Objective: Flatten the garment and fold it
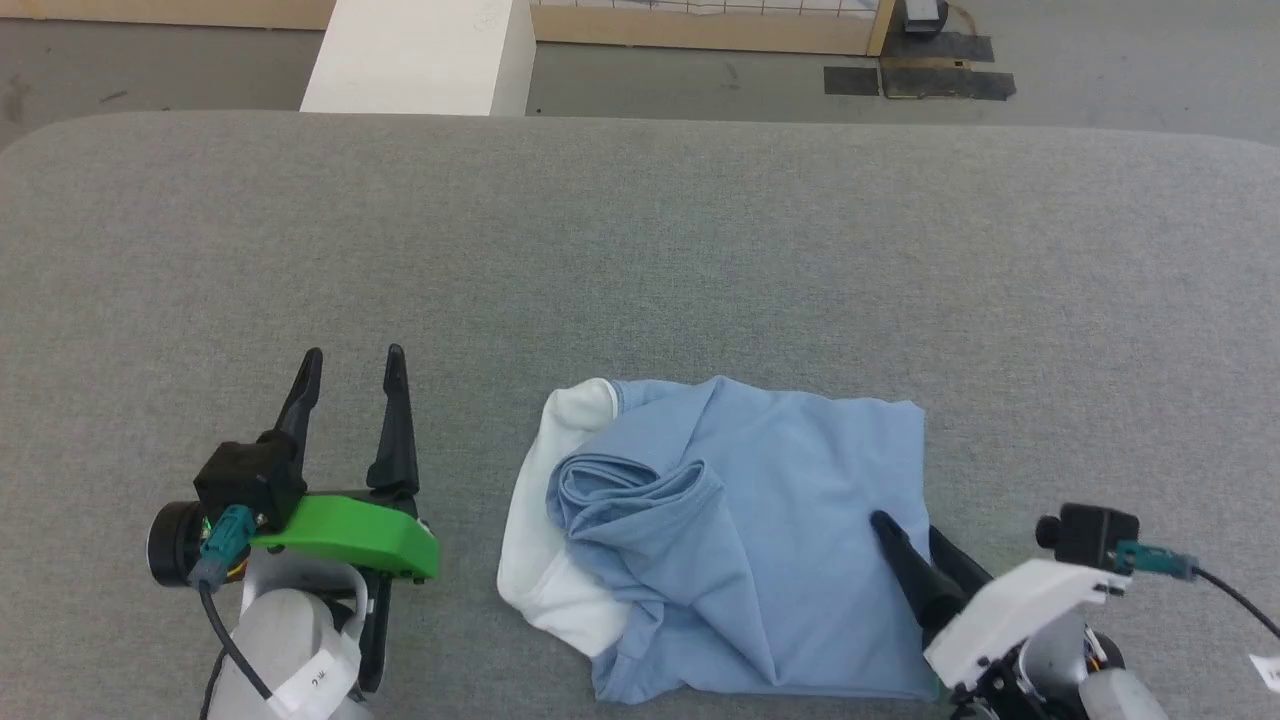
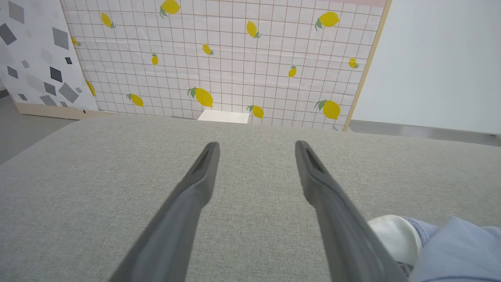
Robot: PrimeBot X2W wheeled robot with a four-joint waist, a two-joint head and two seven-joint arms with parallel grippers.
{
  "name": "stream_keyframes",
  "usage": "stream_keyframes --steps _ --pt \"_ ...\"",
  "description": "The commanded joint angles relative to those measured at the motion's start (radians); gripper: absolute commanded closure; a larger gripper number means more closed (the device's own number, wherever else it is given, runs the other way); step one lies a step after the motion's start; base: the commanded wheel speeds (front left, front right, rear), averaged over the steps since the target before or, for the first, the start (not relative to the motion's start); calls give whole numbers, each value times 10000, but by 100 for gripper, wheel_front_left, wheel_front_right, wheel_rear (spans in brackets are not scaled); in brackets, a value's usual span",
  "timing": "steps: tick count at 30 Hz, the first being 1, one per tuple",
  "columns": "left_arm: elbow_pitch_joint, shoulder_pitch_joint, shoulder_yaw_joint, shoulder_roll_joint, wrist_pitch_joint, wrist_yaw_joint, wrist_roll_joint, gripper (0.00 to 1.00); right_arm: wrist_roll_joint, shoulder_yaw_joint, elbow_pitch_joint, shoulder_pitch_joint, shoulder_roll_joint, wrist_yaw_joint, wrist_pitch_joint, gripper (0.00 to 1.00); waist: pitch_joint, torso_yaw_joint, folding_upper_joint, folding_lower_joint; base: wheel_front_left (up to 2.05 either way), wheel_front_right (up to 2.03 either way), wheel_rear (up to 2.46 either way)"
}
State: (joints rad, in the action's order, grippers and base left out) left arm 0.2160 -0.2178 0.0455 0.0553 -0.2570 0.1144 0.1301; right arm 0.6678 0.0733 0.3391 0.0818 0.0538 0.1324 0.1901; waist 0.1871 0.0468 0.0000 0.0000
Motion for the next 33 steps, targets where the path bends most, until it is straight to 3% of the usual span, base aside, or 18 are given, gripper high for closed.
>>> stream_keyframes --steps 1,3,5,6,7,10,14,19,25,33 --pt "-9 -32 -12 -22 -47 57 -141 0 122 236 432 168 -35 -17 427 0 3 21 0 0 0 0 0" --pt "8 -31 -27 -24 -47 63 -137 0 101 477 772 352 -35 -17 879 0 14 51 0 0 0 0 0" --pt "29 -37 -48 -27 -47 69 -132 0 53 744 925 468 -35 -17 1353 63 14 86 0 0 0 0 0" --pt "36 -39 -54 -28 -47 72 -128 0 -80 805 916 508 -35 -17 1490 87 16 95 0 0 0 0 0" --pt "38 -35 -58 -29 -47 74 -124 0 -300 806 859 546 -35 -17 1609 100 20 101 0 0 0 0 0" --pt "28 -23 -62 -31 -47 80 -122 0 -1796 560 412 693 -35 -17 1888 100 40 63 0 0 0 0 0" --pt "-21 8 49 -28 -47 69 -136 0 -4074 517 -1139 1170 -35 -17 2573 100 58 -147 0 0 0 0 0" --pt "-153 58 241 -29 -47 38 -114 0 -6685 1585 -3072 2149 182 -17 3914 100 103 -648 0 0 0 0 0" --pt "-343 59 358 -9 -47 45 -150 0 -7194 2770 -3565 3468 1578 -17 4663 100 345 -1470 0 0 0 0 0" --pt "-579 -262 461 177 -47 72 -268 0 -6921 2414 -3028 4321 2992 -17 4783 100 1022 -2730 0 0 0 0 0"
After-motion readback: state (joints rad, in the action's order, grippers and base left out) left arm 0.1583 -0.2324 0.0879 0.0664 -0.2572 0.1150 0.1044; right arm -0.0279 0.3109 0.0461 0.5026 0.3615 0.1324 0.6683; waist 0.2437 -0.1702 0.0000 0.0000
